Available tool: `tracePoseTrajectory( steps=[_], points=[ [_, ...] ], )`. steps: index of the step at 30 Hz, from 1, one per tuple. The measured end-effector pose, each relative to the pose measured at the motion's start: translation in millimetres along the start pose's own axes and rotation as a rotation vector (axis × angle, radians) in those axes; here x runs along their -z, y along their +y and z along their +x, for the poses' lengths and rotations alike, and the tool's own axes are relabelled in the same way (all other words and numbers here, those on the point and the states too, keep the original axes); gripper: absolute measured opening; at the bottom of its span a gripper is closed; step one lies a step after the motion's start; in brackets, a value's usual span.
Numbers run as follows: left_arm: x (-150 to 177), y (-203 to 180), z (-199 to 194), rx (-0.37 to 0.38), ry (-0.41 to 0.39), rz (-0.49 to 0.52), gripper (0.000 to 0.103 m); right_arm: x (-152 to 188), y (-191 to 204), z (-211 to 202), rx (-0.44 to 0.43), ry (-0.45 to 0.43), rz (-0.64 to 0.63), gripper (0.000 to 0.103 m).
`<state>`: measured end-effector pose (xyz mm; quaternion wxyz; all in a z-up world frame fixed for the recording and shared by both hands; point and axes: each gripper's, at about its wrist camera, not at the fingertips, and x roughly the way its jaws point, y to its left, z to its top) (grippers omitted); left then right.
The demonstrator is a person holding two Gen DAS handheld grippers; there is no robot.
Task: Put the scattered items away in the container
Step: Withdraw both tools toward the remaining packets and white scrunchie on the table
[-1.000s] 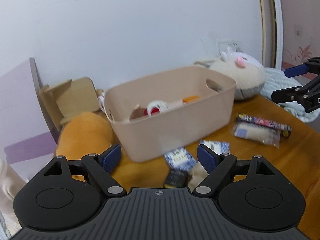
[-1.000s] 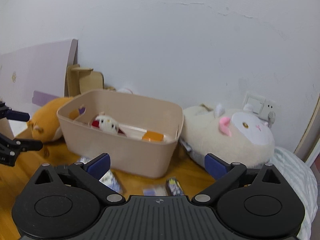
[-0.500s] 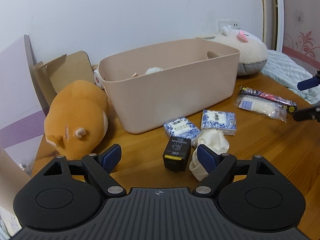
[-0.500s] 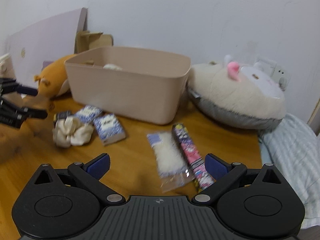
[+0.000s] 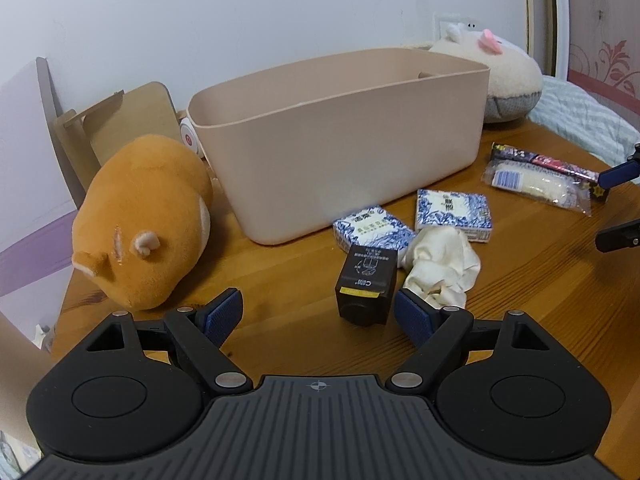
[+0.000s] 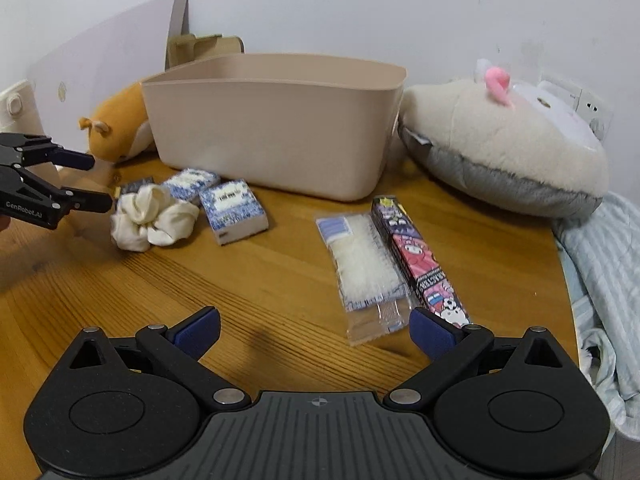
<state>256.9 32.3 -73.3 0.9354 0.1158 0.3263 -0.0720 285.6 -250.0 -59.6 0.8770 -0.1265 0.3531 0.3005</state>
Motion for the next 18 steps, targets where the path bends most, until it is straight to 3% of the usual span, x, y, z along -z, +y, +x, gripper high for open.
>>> tracePoseTrajectory(
  steps=[18],
  points=[
    [0.0, -7.4, 25.4, 0.005, 0.003, 0.076, 0.084, -4.8, -12.3, 35.2, -0.01, 0.056, 0.028, 0.101]
  ],
)
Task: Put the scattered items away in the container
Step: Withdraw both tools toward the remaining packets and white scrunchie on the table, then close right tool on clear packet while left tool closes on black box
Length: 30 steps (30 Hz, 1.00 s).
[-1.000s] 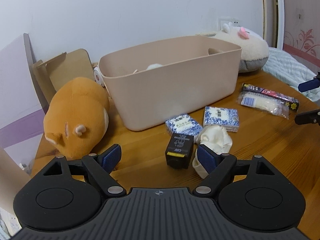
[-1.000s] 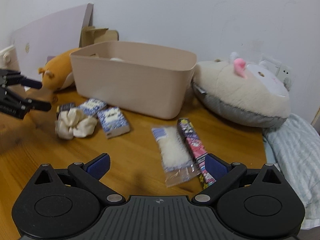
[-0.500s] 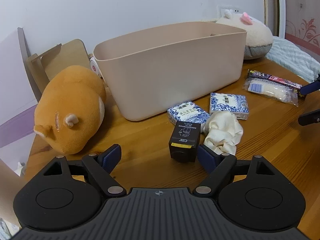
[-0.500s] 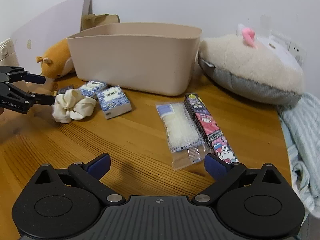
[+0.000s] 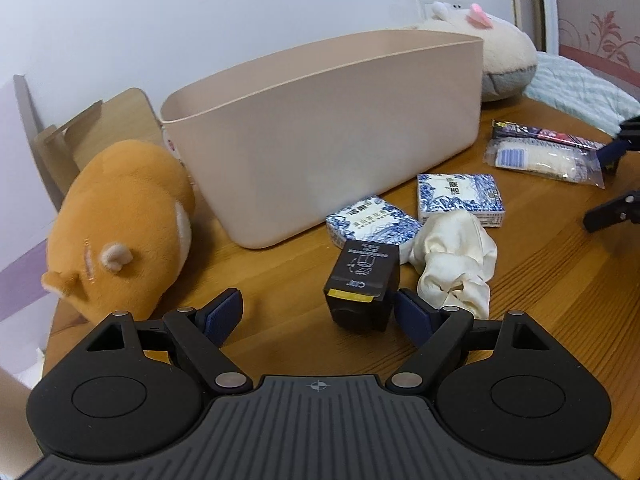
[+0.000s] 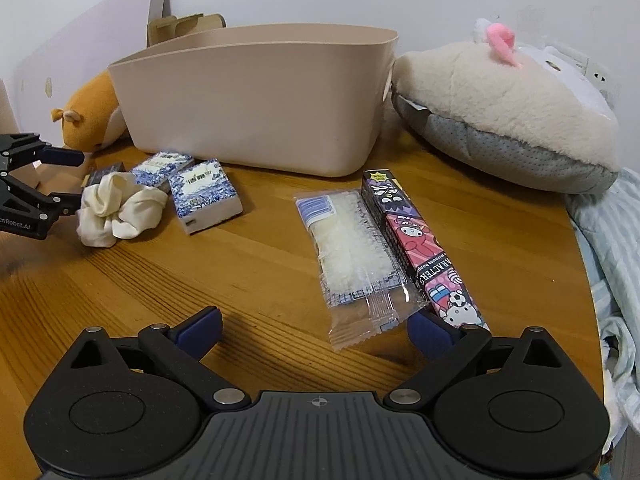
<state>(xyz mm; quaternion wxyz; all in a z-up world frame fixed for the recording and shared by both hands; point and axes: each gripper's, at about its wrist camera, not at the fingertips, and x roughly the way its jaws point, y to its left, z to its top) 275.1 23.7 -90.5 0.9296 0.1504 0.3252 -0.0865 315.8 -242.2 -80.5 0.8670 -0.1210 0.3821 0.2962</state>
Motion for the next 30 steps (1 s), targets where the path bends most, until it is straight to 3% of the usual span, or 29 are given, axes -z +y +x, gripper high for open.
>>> tracePoseTrajectory(
  steps=[16, 21, 28, 30],
  points=[
    [-1.9, 11.1, 14.7, 0.074, 0.0, -0.072, 0.087, -14.0, -0.4, 13.8, -0.039, -0.025, -0.009, 0.099],
    [-1.5, 12.4, 15.4, 0.079, -0.003, -0.079, 0.088, -17.7, -7.6, 13.5, -0.048, -0.041, 0.037, 0.09],
    [-1.5, 12.1, 16.6, 0.086, -0.005, -0.09, 0.088, -23.7, -21.0, 18.8, -0.055, -0.069, 0.15, 0.088],
    [-1.4, 11.6, 16.5, 0.088, -0.009, -0.087, 0.088, -24.8, -23.5, 19.7, -0.062, -0.077, 0.169, 0.076]
  ],
)
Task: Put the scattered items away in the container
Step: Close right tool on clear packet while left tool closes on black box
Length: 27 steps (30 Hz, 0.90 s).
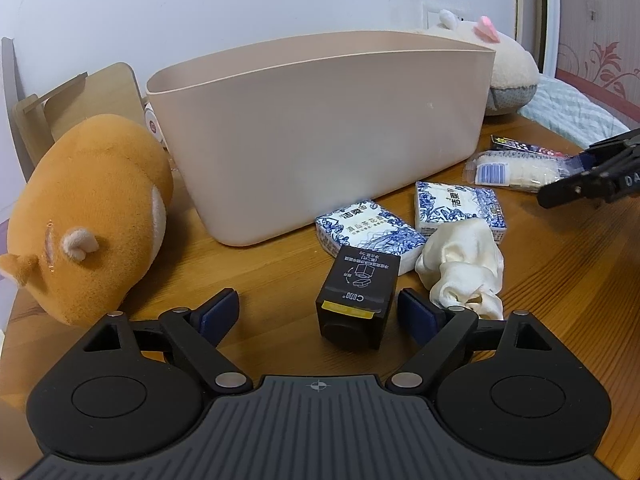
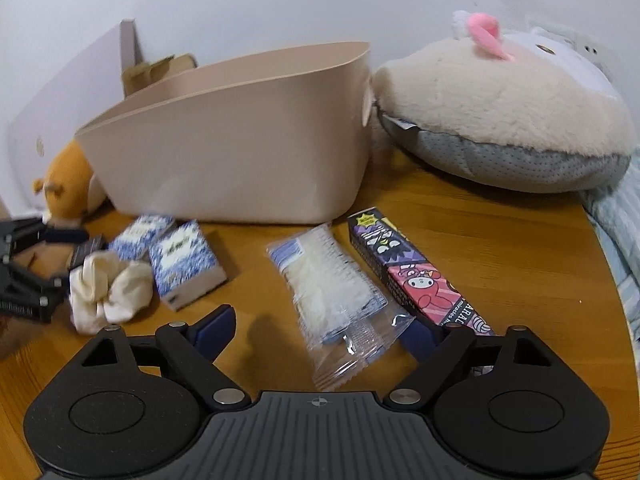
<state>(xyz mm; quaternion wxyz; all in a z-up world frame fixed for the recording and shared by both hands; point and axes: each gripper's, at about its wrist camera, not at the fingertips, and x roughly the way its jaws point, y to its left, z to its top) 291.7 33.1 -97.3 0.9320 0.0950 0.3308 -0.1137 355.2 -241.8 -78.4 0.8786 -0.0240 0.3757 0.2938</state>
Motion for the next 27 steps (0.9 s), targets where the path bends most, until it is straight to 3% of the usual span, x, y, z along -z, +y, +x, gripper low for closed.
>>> tracePoseTrajectory(
  steps=[4, 8, 15, 17, 23, 27],
  points=[
    [-0.9, -0.1, 0.8, 0.006, 0.002, -0.002, 0.088, -0.9, -1.0, 0.2, 0.002, -0.002, 0.006, 0.062],
    [-2.4, 1.8, 1.7, 0.044, 0.007, -0.017, 0.077, 0.4, -1.7, -0.2, 0.003, -0.007, 0.002, 0.054],
    [-6.2, -0.6, 3.9, 0.081, 0.012, -0.019, 0.067, 1.0, 5.7, 0.4, 0.023, 0.004, -0.045, 0.038],
    [-6.8, 0.2, 4.3, 0.104, 0.015, -0.031, 0.059, 1.3, 9.2, 1.5, 0.033, 0.004, -0.068, 0.034],
    [-9.4, -8.5, 1.8, 0.138, 0.019, 0.001, 0.032, 3.8, 19.8, 0.5, 0.062, -0.006, -0.134, 0.029],
    [-9.8, -10.8, 2.2, 0.134, 0.022, 0.0, 0.032, 5.3, 22.9, -2.1, 0.063, -0.011, -0.149, 0.026]
  ],
)
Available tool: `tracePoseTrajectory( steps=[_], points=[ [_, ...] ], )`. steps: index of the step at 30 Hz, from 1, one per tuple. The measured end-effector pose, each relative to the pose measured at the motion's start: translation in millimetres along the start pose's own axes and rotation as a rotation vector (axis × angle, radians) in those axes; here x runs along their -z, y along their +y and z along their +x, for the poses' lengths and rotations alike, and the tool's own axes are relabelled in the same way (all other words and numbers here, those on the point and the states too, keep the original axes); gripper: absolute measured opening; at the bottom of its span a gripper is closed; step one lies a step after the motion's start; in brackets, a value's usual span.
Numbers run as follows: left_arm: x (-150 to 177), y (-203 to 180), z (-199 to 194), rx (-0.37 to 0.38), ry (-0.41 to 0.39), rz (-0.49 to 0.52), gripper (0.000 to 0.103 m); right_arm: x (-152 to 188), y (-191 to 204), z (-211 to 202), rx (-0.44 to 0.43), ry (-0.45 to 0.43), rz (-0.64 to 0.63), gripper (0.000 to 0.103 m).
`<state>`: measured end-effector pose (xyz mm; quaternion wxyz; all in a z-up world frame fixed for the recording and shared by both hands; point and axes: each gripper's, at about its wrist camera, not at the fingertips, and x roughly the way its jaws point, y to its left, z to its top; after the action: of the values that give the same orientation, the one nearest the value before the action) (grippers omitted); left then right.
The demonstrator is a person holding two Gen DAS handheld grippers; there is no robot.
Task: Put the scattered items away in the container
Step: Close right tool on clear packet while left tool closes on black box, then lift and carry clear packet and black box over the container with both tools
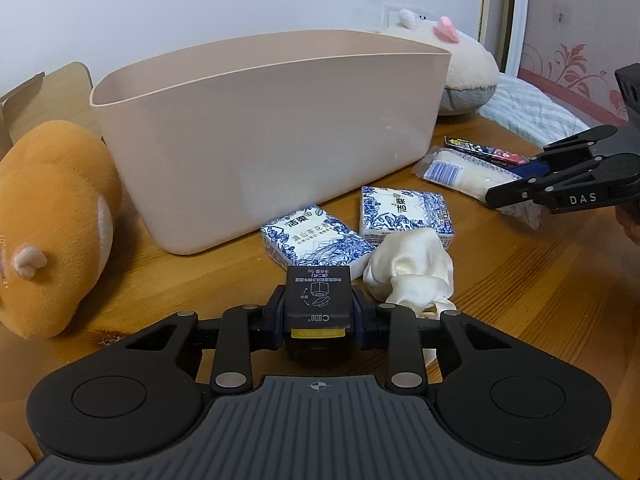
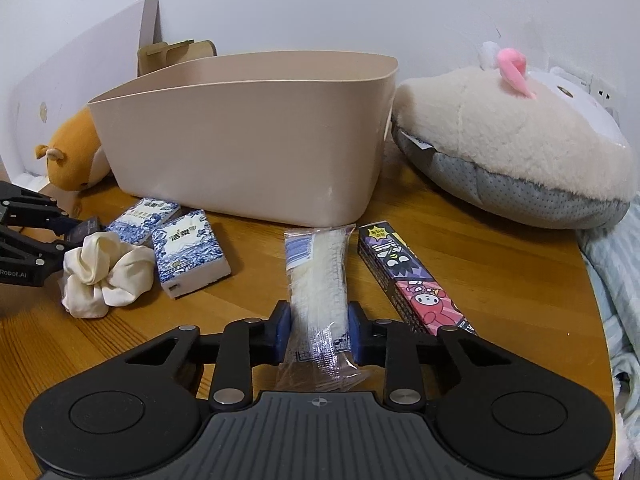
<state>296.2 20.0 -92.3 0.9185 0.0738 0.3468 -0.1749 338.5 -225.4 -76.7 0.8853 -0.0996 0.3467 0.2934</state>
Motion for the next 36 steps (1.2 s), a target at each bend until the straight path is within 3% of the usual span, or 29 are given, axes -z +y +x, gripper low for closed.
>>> tracePoseTrajectory(
  steps=[16, 30, 36],
  points=[
    [2.3, -0.2, -17.5, 0.006, -0.016, 0.0, 0.032, 6.5, 6.1, -15.7, 0.003, 0.008, -0.016, 0.023],
    [-2.0, 1.0, -46.4, -0.029, -0.045, 0.001, 0.032, 1.3, 10.9, -53.8, 0.006, -0.045, -0.028, 0.023],
    [-14.7, 3.3, -70.1, -0.055, -0.099, 0.024, 0.032, -13.3, 11.5, -78.0, 0.019, -0.09, -0.046, 0.023]
  ],
)
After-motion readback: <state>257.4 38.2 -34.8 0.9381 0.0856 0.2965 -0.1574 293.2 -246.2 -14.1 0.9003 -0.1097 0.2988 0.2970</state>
